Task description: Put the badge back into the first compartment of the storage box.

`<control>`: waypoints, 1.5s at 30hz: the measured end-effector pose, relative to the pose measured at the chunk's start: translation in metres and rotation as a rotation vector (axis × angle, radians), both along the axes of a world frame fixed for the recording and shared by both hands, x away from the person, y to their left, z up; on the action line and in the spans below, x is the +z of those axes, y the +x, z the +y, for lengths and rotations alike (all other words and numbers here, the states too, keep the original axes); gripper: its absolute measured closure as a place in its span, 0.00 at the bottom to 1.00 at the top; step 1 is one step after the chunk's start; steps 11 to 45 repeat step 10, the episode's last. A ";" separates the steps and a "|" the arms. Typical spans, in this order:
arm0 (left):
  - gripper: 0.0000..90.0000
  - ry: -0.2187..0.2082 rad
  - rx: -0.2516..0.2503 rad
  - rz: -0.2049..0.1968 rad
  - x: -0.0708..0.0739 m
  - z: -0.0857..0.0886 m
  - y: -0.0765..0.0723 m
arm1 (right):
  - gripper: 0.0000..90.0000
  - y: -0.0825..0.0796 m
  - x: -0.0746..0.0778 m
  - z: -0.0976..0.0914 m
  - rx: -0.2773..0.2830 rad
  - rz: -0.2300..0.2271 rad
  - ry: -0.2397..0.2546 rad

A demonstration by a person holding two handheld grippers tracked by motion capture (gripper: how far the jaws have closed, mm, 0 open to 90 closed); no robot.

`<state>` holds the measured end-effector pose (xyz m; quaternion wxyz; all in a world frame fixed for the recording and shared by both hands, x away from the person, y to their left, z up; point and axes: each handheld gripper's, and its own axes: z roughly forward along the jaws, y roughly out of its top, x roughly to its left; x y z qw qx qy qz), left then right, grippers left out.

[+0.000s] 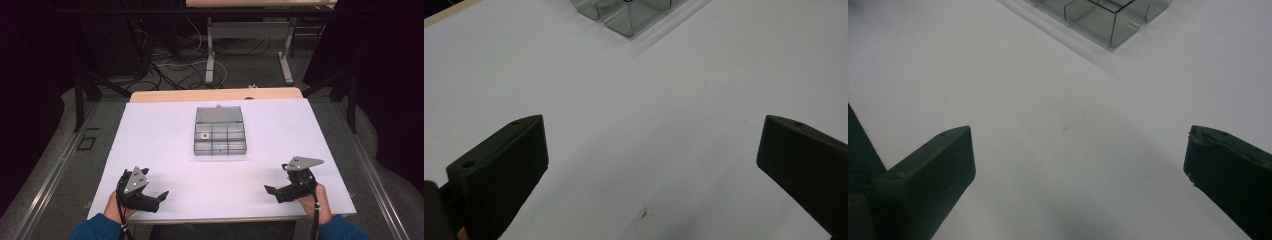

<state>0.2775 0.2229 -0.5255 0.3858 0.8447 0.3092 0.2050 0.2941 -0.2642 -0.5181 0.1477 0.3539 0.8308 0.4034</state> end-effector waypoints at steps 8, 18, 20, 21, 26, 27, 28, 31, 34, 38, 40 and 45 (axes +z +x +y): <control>0.00 -0.006 0.006 0.005 -0.001 -0.001 0.001 | 0.00 -0.019 -0.004 -0.018 -0.015 -0.027 0.021; 0.00 -0.005 0.006 0.007 0.000 -0.001 0.001 | 0.00 -0.020 -0.006 -0.020 -0.010 -0.017 0.013; 0.00 -0.005 0.006 0.007 0.000 -0.001 0.001 | 0.00 -0.020 -0.006 -0.020 -0.010 -0.017 0.013; 0.00 -0.005 0.006 0.007 0.000 -0.001 0.001 | 0.00 -0.020 -0.006 -0.020 -0.010 -0.017 0.013; 0.00 -0.005 0.006 0.007 0.000 -0.001 0.001 | 0.00 -0.020 -0.006 -0.020 -0.010 -0.017 0.013; 0.00 -0.005 0.006 0.007 0.000 -0.001 0.001 | 0.00 -0.020 -0.006 -0.020 -0.010 -0.017 0.013; 0.00 -0.005 0.006 0.007 0.000 -0.001 0.001 | 0.00 -0.020 -0.006 -0.020 -0.010 -0.017 0.013; 0.00 -0.005 0.006 0.007 0.000 -0.001 0.001 | 0.00 -0.020 -0.006 -0.020 -0.010 -0.017 0.013; 0.00 -0.005 0.006 0.007 0.000 -0.001 0.001 | 0.00 -0.020 -0.006 -0.020 -0.010 -0.017 0.013; 0.00 -0.005 0.006 0.007 0.000 -0.001 0.001 | 0.00 -0.020 -0.006 -0.020 -0.010 -0.017 0.013; 0.00 -0.005 0.006 0.007 0.000 -0.001 0.001 | 0.00 -0.020 -0.006 -0.020 -0.010 -0.017 0.013; 0.00 -0.005 0.006 0.007 0.000 -0.001 0.001 | 0.00 -0.020 -0.006 -0.020 -0.010 -0.017 0.013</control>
